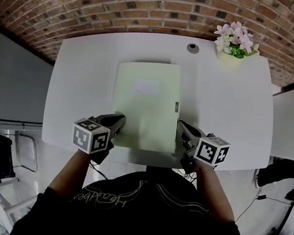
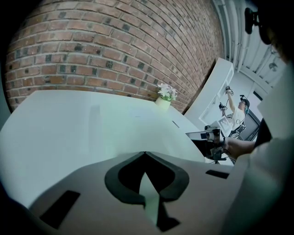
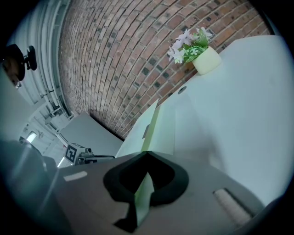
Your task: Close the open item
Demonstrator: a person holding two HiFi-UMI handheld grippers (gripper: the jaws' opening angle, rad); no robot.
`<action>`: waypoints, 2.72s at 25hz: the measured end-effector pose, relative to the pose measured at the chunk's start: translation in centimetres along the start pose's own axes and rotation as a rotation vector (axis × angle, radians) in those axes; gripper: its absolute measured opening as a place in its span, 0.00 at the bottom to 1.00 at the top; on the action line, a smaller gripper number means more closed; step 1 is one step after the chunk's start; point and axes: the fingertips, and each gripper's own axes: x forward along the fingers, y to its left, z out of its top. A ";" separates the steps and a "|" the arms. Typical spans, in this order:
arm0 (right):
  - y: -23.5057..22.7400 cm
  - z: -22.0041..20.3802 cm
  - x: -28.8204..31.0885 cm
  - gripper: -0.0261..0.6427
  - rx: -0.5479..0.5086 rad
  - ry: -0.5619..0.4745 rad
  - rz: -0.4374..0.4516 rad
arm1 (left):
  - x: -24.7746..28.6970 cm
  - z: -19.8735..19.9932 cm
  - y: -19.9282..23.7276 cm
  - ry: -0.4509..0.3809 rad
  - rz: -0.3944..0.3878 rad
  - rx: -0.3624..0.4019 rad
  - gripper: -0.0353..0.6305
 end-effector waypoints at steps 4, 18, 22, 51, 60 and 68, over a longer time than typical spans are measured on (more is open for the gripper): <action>0.0 0.0 0.0 0.04 0.013 -0.006 0.008 | 0.2 -0.1 0.0 0.008 0.018 0.016 0.06; 0.3 0.1 -0.3 0.05 0.006 -0.007 0.026 | 1.0 -0.6 0.0 0.082 0.115 0.126 0.06; 0.9 0.7 0.0 0.05 -0.017 -0.009 0.037 | 1.1 -0.7 -0.1 0.118 0.144 0.165 0.06; 1.9 0.5 4.3 0.04 -0.343 0.209 -0.014 | 1.6 -0.9 -0.2 0.259 0.135 0.193 0.06; 1.8 0.2 4.9 0.04 -0.400 0.272 -0.025 | 1.7 0.0 -0.5 0.253 0.106 0.184 0.06; 4.3 1.9 1.7 0.04 -0.412 0.188 0.047 | 1.1 0.6 -0.5 0.225 0.154 0.204 0.06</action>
